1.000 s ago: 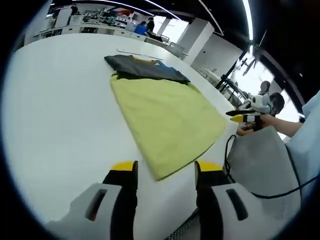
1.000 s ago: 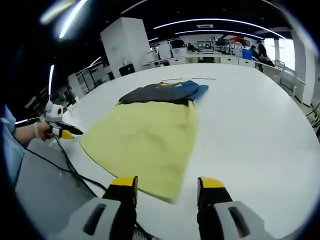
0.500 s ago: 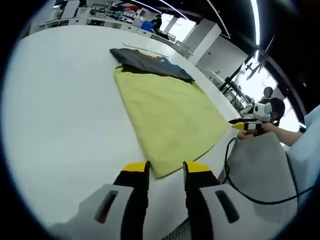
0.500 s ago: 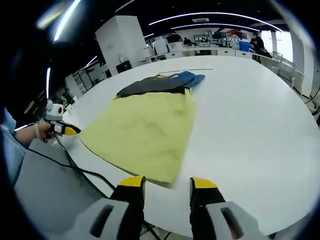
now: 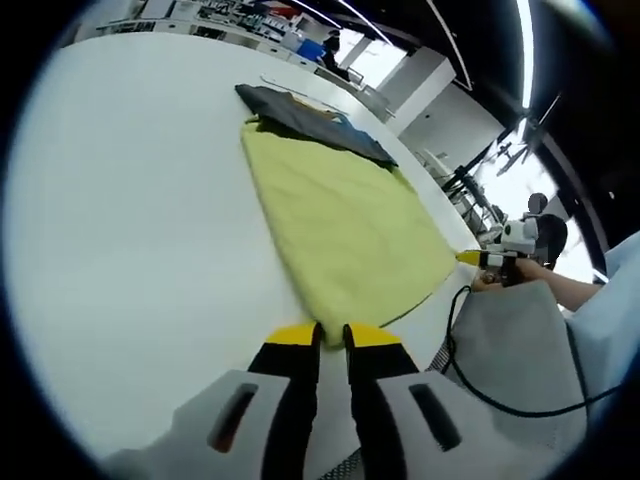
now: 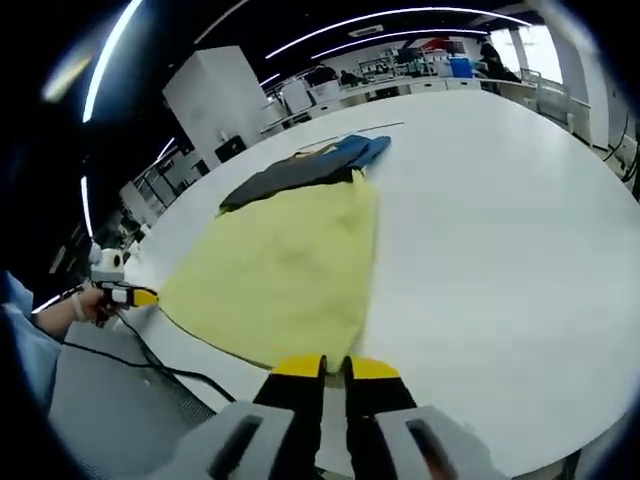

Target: Fold the garment on the visible template until the final outline fits inside the template.

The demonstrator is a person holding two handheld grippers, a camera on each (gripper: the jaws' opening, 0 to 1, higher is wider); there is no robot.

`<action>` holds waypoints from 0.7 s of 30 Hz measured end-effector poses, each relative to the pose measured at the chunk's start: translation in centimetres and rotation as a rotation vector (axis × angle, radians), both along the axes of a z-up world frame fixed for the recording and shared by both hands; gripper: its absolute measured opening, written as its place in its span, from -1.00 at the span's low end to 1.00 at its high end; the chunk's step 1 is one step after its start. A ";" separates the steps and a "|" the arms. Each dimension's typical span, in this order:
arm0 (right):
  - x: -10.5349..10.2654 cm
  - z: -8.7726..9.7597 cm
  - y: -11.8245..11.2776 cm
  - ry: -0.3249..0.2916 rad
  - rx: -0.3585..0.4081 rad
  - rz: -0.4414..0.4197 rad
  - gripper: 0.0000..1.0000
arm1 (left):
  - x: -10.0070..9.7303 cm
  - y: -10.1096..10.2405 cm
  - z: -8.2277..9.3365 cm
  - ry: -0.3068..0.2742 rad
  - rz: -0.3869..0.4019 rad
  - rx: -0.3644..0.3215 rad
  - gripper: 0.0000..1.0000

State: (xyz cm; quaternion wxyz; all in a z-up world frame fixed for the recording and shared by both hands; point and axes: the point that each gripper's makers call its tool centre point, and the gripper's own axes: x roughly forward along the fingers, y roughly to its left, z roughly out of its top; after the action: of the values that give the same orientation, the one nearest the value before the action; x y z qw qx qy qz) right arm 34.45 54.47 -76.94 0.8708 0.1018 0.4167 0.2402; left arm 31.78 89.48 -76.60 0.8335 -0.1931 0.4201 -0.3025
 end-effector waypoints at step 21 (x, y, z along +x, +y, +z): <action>-1.6 5.4 0.5 0.016 0.164 -0.052 -1.00 | -1.2 0.7 4.3 0.010 0.044 -0.136 -1.00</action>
State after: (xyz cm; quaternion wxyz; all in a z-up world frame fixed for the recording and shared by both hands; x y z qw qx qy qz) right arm 32.90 55.02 -71.57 0.8621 0.1857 0.3997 0.2501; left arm 30.56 90.14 -72.31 0.8228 -0.2598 0.3983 -0.3111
